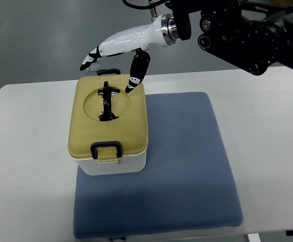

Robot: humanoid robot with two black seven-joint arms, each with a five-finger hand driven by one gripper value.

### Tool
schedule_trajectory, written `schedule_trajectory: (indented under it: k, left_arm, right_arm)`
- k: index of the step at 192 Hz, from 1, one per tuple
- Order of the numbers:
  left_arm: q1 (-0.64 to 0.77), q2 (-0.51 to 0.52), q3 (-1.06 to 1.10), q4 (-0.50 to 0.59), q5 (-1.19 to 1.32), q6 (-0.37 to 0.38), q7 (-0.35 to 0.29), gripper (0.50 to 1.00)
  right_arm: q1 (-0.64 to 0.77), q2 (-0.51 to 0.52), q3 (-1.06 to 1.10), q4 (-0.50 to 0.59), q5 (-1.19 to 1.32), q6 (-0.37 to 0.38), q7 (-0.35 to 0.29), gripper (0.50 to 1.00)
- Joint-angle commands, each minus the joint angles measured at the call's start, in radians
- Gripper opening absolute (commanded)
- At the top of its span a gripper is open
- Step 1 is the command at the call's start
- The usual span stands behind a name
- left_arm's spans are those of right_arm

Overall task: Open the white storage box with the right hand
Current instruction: 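Move the right hand over the yellow lid toward its black handle, then close the right hand's fingers around the black lid handle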

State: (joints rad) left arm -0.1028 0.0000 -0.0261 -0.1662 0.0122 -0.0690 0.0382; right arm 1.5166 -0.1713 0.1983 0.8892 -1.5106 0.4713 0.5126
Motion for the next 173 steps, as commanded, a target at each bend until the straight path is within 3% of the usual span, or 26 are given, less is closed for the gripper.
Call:
schedule_trajectory:
  k: [1, 75, 130, 173]
  left_arm:
    - [0.0, 0.0, 0.0, -0.001, 0.0, 0.0, 0.0, 1.0]
    - [0.0, 0.0, -0.002, -0.004, 0.0, 0.0, -0.001, 1.0]
    - [0.0, 0.0, -0.001, -0.009, 0.0, 0.0, -0.001, 1.0]
    - [0.0, 0.0, -0.002, -0.01, 0.0, -0.006, -0.001, 1.0]
  right_arm:
    - [-0.003, 0.03, -0.004, 0.001, -0.066, -0.008, 0.032, 0.907]
    - [-0.007, 0.058, -0.033, -0.001, -0.168, -0.011, 0.066, 0.901]
    - [-0.007, 0.082, -0.036, -0.003, -0.241, -0.028, 0.067, 0.801]
    - [-0.004, 0.09, -0.042, -0.009, -0.287, -0.053, 0.066, 0.766]
